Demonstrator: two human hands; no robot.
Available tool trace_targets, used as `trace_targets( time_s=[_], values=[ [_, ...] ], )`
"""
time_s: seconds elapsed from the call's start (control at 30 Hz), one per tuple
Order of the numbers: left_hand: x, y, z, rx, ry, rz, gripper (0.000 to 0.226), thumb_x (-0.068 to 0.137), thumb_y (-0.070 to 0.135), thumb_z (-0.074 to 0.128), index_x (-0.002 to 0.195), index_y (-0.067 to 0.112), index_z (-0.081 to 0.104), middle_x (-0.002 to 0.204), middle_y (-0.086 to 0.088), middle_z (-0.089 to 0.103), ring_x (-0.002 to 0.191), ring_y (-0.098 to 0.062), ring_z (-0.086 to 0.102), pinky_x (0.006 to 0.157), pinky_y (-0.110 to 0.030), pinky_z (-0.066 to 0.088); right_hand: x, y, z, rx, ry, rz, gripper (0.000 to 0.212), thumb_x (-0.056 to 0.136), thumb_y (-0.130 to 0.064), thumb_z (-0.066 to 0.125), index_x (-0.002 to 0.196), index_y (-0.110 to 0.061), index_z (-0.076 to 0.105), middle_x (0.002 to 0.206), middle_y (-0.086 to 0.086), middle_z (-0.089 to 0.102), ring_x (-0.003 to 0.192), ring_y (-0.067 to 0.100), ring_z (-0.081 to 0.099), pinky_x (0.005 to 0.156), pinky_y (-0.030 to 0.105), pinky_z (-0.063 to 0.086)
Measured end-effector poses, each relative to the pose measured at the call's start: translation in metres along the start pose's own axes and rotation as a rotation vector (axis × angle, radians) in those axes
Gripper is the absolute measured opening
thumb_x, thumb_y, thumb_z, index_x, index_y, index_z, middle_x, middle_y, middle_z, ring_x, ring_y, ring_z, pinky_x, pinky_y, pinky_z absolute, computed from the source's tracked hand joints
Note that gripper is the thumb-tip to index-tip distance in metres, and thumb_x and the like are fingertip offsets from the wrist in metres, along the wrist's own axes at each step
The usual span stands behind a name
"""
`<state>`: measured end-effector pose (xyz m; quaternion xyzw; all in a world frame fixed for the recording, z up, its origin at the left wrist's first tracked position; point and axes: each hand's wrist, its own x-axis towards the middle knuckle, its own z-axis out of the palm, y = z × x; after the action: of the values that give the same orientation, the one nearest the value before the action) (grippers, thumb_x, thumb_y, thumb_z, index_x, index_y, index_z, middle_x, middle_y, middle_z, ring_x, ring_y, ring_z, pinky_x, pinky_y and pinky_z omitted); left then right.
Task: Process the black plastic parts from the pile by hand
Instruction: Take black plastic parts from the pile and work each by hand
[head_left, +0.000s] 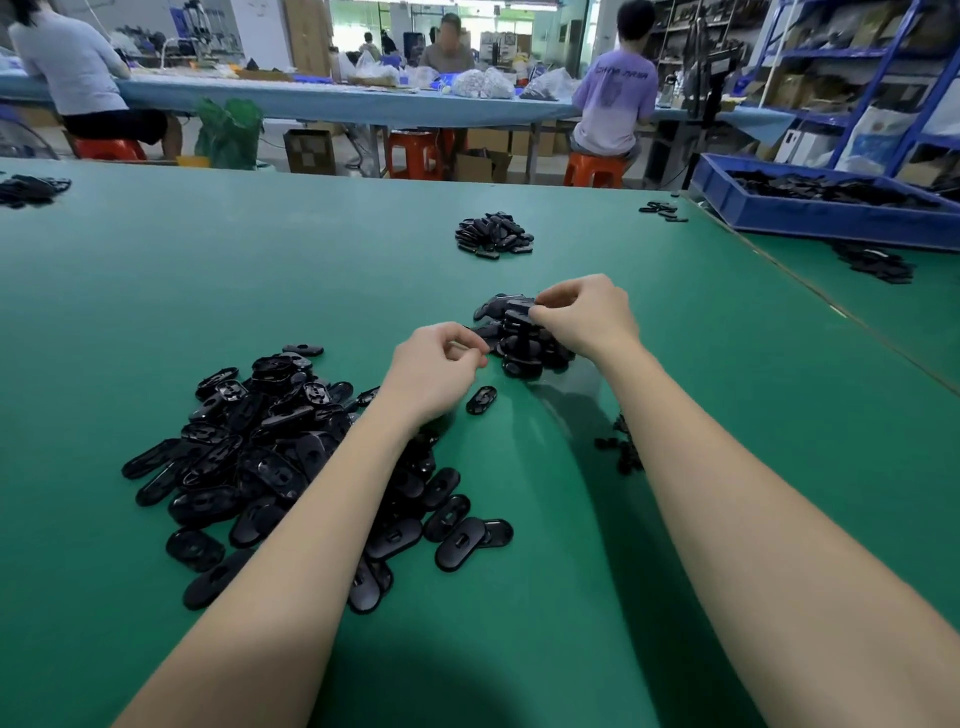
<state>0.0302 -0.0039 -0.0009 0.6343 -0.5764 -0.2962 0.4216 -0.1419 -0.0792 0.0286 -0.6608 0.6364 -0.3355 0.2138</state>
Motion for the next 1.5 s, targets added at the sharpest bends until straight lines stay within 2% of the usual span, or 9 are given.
trace_targets(
  time_s=[0.13,0.23,0.4,0.6,0.77,1.0,1.17,1.33,1.5],
  values=[
    [-0.001,-0.002,0.001,0.217,-0.074,0.068,0.022,0.092,0.014,0.053,0.091,0.026,0.072,0.09,0.007,0.075,0.085,-0.009,0.066,0.07,-0.01,0.045,0.008,-0.005,0.007,-0.086,-0.02,0.042,0.015,0.084,-0.032,0.07,0.098,-0.033,0.076,0.101,-0.011,0.073,0.097,0.015,0.066,0.071,0.026,0.048],
    [0.0,-0.003,0.001,0.329,-0.139,0.107,0.019,0.093,0.017,0.055,0.092,0.027,0.071,0.094,0.008,0.072,0.084,-0.01,0.064,0.075,-0.017,0.046,0.006,0.0,0.007,-0.067,-0.031,0.052,0.021,0.083,-0.034,0.071,0.103,-0.033,0.076,0.105,-0.01,0.075,0.101,0.015,0.067,0.085,0.032,0.056],
    [0.0,-0.006,0.002,0.43,-0.189,0.186,0.013,0.081,0.028,0.077,0.091,0.028,0.068,0.095,0.013,0.069,0.069,0.011,0.05,0.061,-0.002,0.033,-0.009,0.016,-0.006,0.043,0.014,0.025,0.011,0.084,-0.034,0.07,0.093,-0.033,0.075,0.096,-0.013,0.075,0.101,0.013,0.067,0.092,0.034,0.055],
    [-0.001,-0.003,0.002,0.445,-0.2,0.2,0.012,0.082,0.015,0.07,0.083,0.027,0.067,0.096,0.008,0.07,0.071,0.004,0.054,0.077,-0.02,0.047,-0.041,0.045,-0.025,-0.151,-0.158,-0.016,0.01,0.082,-0.032,0.07,0.074,-0.035,0.074,0.081,-0.018,0.071,0.09,0.011,0.069,0.087,0.032,0.056],
    [-0.006,0.001,0.007,0.353,-0.122,0.22,0.021,0.085,0.004,0.055,0.087,0.021,0.066,0.088,0.008,0.066,0.066,-0.001,0.055,0.062,-0.001,0.037,-0.052,0.04,-0.045,-0.33,-0.35,0.004,0.006,0.078,-0.033,0.075,0.074,-0.035,0.076,0.084,-0.015,0.074,0.089,0.012,0.07,0.091,0.036,0.058],
    [-0.013,0.008,0.012,0.2,-0.137,0.197,0.031,0.088,0.006,0.055,0.081,0.031,0.072,0.091,0.015,0.073,0.064,-0.001,0.062,0.058,-0.002,0.039,-0.059,0.022,-0.054,-0.487,-0.481,0.061,0.02,0.06,-0.037,0.084,0.072,-0.049,0.075,0.096,-0.011,0.075,0.098,0.02,0.069,0.088,0.038,0.059],
    [-0.013,0.012,0.011,0.047,-0.151,0.07,0.027,0.094,0.01,0.058,0.087,0.03,0.075,0.08,-0.002,0.074,0.066,-0.01,0.075,0.048,-0.005,0.039,-0.062,0.023,-0.053,-0.551,-0.479,0.096,0.022,0.057,-0.036,0.085,0.07,-0.05,0.074,0.097,-0.011,0.072,0.101,0.024,0.066,0.087,0.039,0.059],
    [-0.016,0.012,0.016,-0.023,-0.217,0.055,0.027,0.091,0.003,0.061,0.093,0.026,0.074,0.104,0.004,0.071,0.072,-0.019,0.076,0.078,-0.024,0.059,-0.062,0.025,-0.051,-0.547,-0.46,0.085,0.021,0.061,-0.034,0.084,0.066,-0.051,0.073,0.094,-0.011,0.071,0.097,0.023,0.067,0.085,0.039,0.06],
    [-0.012,0.01,0.018,-0.117,-0.218,0.0,0.025,0.085,-0.003,0.063,0.092,0.019,0.072,0.097,-0.005,0.071,0.069,-0.023,0.074,0.075,-0.033,0.062,-0.063,0.027,-0.049,-0.526,-0.383,0.06,0.009,0.065,-0.036,0.081,0.068,-0.04,0.074,0.094,-0.008,0.068,0.094,0.025,0.066,0.078,0.033,0.057]
  ],
)
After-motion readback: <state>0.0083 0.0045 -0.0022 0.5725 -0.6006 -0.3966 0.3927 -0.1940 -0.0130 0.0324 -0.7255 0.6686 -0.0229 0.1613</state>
